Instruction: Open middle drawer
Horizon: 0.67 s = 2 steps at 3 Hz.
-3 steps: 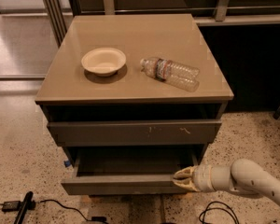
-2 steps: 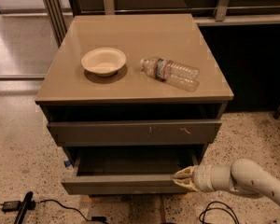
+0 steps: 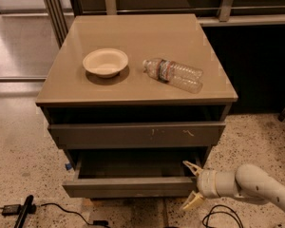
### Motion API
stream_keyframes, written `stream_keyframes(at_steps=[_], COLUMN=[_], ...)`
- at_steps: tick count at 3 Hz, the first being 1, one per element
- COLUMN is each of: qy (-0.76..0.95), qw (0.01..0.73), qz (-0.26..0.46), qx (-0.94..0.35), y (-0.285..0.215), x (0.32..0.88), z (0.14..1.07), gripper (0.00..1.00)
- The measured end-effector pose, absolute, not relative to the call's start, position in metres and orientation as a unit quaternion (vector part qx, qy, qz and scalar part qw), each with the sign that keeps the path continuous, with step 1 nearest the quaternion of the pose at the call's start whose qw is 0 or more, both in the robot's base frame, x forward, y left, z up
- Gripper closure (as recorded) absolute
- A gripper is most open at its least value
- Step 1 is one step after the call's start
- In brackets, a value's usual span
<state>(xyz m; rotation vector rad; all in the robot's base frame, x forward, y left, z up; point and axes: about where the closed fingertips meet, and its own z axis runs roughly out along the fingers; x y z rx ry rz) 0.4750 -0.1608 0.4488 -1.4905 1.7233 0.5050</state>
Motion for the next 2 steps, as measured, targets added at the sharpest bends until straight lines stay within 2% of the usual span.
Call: stream_keyframes(at_steps=[2], qy=[0.684], qw=[0.366], qz=[0.214], qx=[-0.593], y=[-0.155], x=[0.46], z=[0.426], gripper=[0.0])
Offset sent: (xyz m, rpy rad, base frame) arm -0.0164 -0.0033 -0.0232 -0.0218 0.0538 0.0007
